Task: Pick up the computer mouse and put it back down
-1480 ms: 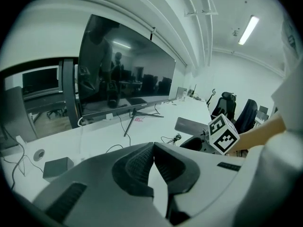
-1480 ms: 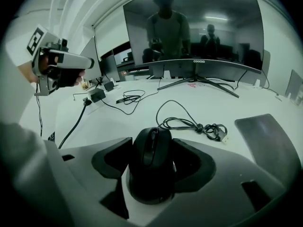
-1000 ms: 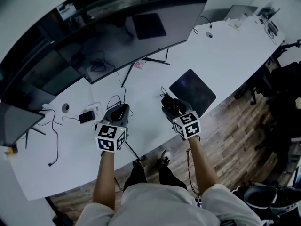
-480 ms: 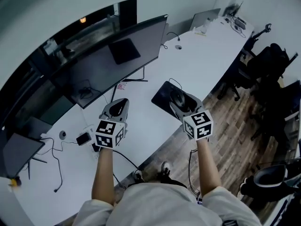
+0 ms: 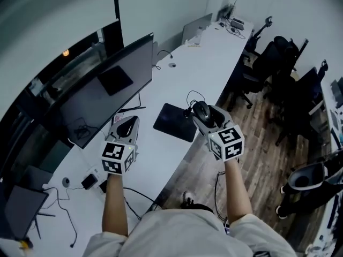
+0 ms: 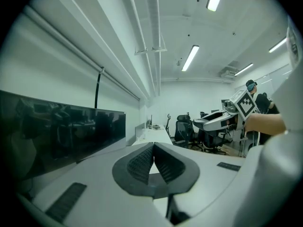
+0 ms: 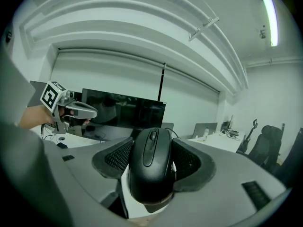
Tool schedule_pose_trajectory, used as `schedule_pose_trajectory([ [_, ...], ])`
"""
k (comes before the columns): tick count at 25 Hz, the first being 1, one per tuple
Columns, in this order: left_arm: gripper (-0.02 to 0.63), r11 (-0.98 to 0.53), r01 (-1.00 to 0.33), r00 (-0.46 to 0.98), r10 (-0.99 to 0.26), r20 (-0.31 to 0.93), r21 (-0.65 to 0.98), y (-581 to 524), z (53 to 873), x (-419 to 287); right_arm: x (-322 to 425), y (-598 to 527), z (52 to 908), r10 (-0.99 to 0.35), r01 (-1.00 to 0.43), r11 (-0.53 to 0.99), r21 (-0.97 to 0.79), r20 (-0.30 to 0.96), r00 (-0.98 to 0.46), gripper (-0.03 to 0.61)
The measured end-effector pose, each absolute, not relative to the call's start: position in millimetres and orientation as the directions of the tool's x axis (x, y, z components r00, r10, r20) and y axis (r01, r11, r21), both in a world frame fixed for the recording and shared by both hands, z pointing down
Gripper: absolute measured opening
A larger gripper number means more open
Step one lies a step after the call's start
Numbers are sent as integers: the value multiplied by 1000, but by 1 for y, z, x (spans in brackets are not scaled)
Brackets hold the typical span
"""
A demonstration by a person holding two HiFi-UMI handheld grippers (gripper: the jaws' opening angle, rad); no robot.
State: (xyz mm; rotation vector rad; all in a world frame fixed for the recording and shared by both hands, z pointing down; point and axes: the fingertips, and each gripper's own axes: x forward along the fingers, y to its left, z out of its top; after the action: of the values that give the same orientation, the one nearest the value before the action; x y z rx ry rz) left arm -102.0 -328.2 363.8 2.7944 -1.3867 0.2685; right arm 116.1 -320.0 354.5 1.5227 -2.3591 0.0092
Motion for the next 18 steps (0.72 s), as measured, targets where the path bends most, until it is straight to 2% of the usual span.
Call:
schedule_pose_trajectory([
  [9, 15, -670, -741, 654, -737, 169, -49, -344, 382, -57, 155, -314, 379, -900, -916, 365, 168, 316, -301, 278],
  [18, 15, -608, -794, 582, -767, 270, -14, -397, 441, -25, 188, -392, 445, -839, -889, 448, 97, 389, -380, 278],
])
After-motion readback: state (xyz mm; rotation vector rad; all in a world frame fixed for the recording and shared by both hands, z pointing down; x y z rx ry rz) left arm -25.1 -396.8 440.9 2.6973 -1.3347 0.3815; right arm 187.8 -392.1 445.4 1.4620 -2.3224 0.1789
